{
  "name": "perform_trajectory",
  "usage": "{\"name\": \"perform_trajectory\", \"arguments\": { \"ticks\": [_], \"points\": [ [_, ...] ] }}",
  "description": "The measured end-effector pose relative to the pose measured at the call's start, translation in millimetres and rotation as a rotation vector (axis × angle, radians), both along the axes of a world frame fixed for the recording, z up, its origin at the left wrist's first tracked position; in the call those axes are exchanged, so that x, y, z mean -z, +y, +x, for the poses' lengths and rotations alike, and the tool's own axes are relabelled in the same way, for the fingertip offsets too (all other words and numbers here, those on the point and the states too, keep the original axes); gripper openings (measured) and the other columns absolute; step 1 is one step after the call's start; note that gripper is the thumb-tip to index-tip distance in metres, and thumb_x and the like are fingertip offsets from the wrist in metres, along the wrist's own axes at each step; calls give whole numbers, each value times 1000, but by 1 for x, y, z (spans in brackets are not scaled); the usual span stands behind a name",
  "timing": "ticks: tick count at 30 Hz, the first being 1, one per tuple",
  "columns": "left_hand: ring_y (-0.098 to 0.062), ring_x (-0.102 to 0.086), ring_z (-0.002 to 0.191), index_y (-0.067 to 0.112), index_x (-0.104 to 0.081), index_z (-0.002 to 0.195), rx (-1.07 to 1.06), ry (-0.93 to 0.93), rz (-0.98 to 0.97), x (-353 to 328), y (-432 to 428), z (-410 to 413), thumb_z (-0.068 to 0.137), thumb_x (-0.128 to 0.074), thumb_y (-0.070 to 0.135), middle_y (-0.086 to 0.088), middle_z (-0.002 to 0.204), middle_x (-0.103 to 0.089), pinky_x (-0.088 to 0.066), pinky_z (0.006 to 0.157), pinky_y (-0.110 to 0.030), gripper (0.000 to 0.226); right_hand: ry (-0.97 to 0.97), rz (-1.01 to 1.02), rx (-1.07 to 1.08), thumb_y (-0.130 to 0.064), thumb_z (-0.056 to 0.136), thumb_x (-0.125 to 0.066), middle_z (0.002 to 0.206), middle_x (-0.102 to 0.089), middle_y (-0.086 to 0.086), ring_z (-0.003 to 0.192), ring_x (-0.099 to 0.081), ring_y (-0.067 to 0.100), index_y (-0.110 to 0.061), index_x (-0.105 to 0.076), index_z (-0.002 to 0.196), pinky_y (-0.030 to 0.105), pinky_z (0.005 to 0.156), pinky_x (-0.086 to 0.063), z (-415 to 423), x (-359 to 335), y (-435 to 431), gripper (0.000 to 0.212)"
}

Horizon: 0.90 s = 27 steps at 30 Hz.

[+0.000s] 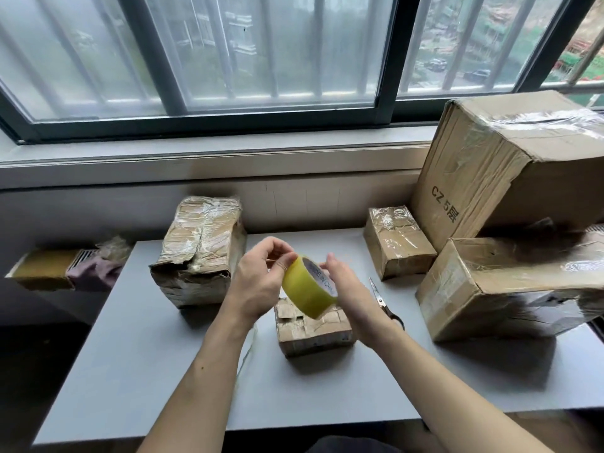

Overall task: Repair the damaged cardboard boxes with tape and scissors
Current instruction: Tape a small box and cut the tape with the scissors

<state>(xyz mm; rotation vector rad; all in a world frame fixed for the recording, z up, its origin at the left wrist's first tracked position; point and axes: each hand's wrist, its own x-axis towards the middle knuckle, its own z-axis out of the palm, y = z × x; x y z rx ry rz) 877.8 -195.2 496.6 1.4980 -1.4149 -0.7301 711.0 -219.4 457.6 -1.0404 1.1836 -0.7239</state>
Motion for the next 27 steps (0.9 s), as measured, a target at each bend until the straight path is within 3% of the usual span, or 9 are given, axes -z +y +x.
{"name": "perform_trajectory", "arguments": {
  "ticks": [3,5,7,11,15,19,22,24,27],
  "points": [
    [-5,-58,73,22,-63,87,-108,-23,-24,2,-5,0,97,-61,19,8,77,-63,-47,70,-19,10,140,-509,-59,-64,93,-43,99,-63,-4,96,-57,6,-28,-66,87,20,83,-41,-2,-3,-7,43],
    [-6,-58,73,21,-63,88,-174,-39,-26,4,-7,-2,96,-61,19,7,78,-64,-47,70,-19,9,179,-695,-146,-60,95,-42,82,-60,-12,92,-54,12,-32,-60,68,24,80,-39,-5,-7,-9,43],
    [-6,-58,72,20,-63,88,-242,-35,-18,7,-8,-3,97,-61,19,6,79,-64,-44,66,-15,9,191,-802,-223,-53,97,-44,72,-55,-9,84,-52,17,-29,-53,61,30,74,-40,-7,-9,-11,44],
    [-6,-58,72,19,-62,87,-310,-33,2,13,-8,-2,96,-61,17,7,79,-63,-41,61,-9,10,181,-707,-344,-49,94,-53,61,-50,15,60,-44,14,-3,-51,66,43,58,-38,-9,-9,-10,54],
    [0,-57,64,15,-60,87,-316,-69,34,23,-4,0,96,-60,14,-1,78,-64,-40,58,-8,9,287,-763,-353,-38,95,-58,55,-32,-8,52,-33,5,-16,-38,59,30,48,-29,-7,-10,-12,47],
    [-5,-60,59,14,-59,87,-306,-83,61,31,-3,7,97,-59,16,-8,79,-65,-42,55,-10,10,514,-782,-367,-35,97,-61,49,-30,-7,44,-32,10,-17,-35,55,24,45,-25,-8,-6,-20,52],
    [-4,-60,60,14,-61,87,-281,-116,50,33,-4,13,96,-61,16,-6,79,-64,-43,57,-11,9,717,-657,-397,-44,96,-57,47,-38,-2,47,-42,18,-14,-41,54,34,50,-29,-11,6,-27,54],
    [-7,-62,64,15,-62,85,-256,-144,47,37,-5,14,94,-64,16,-4,80,-64,-47,61,-16,10,875,-632,-409,-50,95,-55,50,-42,1,57,-46,26,-12,-47,57,33,55,-28,-10,14,-29,54],
    [-17,-64,75,16,-63,86,-221,-152,106,46,-9,14,92,-67,15,-3,85,-64,-51,68,-25,8,944,-613,-396,-54,92,-55,52,-44,0,65,-50,32,-11,-50,58,32,58,-30,-10,26,-30,55]
  ]
}}
